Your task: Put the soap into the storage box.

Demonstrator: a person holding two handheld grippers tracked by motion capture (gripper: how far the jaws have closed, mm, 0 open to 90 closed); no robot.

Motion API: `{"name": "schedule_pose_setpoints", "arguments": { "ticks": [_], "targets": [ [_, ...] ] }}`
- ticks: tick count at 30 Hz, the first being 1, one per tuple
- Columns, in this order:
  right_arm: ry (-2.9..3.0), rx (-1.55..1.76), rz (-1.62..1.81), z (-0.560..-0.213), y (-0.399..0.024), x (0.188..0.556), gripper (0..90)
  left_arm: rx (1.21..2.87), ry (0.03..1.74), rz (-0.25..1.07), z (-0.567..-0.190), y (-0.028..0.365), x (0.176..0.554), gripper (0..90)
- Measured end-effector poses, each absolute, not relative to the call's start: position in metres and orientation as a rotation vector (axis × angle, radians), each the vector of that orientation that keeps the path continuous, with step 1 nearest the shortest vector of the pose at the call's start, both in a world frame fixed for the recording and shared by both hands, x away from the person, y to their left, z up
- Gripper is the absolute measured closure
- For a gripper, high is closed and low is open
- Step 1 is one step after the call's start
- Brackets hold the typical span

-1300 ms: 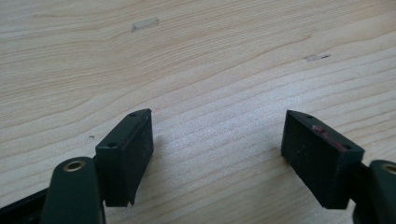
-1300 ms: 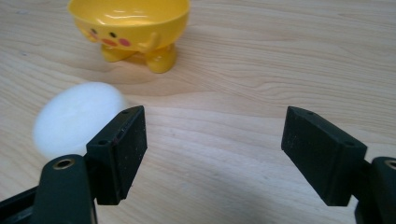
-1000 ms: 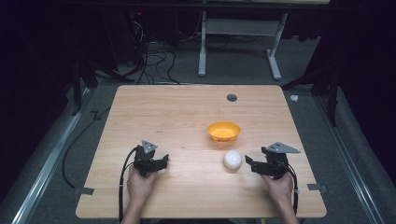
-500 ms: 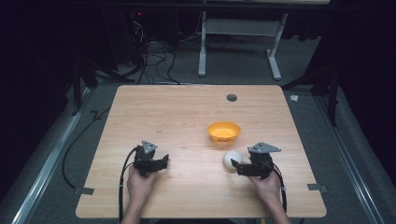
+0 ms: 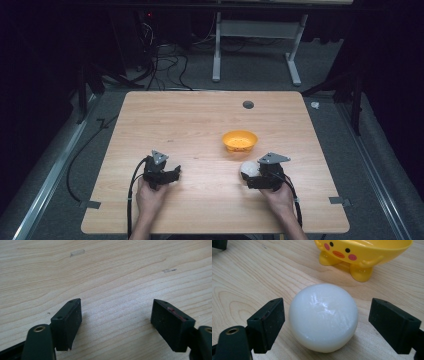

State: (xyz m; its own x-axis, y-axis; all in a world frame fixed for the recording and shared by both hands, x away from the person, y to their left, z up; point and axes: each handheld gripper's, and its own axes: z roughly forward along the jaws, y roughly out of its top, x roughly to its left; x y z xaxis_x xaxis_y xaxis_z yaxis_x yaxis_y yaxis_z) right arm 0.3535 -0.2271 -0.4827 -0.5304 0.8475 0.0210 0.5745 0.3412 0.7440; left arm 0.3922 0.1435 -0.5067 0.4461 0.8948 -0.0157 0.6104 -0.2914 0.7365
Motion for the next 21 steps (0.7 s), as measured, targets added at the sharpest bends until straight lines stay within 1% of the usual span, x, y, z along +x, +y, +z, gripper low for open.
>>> {"name": "schedule_pose_setpoints", "arguments": {
  "ticks": [14, 18, 21],
  "targets": [
    [2.284, 1.254, 0.97, -0.491, -0.222, 0.358, 14.9, 2.016, 1.257, 0.534, -0.507, 0.144, 0.392, 25.3],
    [2.31, 1.243, 0.963, -0.494, -0.22, 0.359, 16.4, 2.016, 1.257, 0.534, -0.507, 0.144, 0.392, 25.3],
    [2.306, 1.219, 0.936, -0.496, -0.217, 0.358, 19.2, 2.016, 1.257, 0.534, -0.507, 0.144, 0.392, 25.3]
  ]
}}
